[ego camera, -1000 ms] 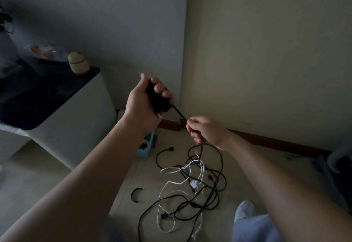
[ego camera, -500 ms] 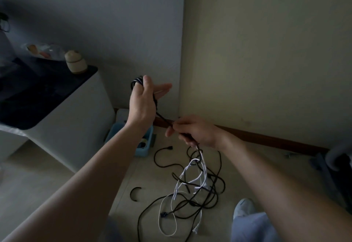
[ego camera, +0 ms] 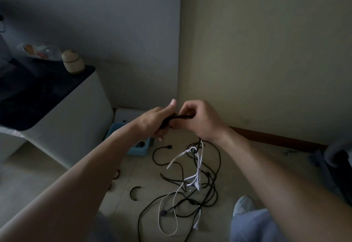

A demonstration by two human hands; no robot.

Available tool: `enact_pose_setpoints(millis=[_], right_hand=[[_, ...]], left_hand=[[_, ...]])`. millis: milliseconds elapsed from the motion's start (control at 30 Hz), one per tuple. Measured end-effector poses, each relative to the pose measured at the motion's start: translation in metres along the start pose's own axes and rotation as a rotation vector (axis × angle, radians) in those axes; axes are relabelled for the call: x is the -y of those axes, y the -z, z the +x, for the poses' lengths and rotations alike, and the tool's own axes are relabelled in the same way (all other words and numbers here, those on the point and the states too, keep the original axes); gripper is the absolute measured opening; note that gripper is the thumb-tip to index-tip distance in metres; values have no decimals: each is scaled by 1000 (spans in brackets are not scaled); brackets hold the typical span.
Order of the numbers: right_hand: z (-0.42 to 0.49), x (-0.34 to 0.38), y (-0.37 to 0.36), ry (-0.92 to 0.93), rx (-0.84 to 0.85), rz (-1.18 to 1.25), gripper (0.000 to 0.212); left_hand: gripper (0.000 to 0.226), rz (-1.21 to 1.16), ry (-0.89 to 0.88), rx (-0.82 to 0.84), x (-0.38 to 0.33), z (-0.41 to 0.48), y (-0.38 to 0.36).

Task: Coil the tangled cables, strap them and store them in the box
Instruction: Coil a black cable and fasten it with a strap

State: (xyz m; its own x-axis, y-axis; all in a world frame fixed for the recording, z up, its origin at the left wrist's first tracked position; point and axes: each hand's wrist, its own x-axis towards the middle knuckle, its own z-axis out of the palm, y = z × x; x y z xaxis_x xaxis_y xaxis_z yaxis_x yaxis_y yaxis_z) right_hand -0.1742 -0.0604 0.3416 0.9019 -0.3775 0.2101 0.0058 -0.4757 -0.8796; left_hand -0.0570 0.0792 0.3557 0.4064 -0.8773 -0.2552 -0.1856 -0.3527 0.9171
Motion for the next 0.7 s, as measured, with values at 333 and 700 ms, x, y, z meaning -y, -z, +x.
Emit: enact_pose_setpoints(millis=[333, 700], right_hand=[[4, -14, 16, -99, 127, 31, 47], [-1, -37, 25, -236, 175, 147, 50]], left_hand=[[48, -272, 83, 347, -18, -18, 6], [45, -1049, -67, 391, -24, -18, 13]])
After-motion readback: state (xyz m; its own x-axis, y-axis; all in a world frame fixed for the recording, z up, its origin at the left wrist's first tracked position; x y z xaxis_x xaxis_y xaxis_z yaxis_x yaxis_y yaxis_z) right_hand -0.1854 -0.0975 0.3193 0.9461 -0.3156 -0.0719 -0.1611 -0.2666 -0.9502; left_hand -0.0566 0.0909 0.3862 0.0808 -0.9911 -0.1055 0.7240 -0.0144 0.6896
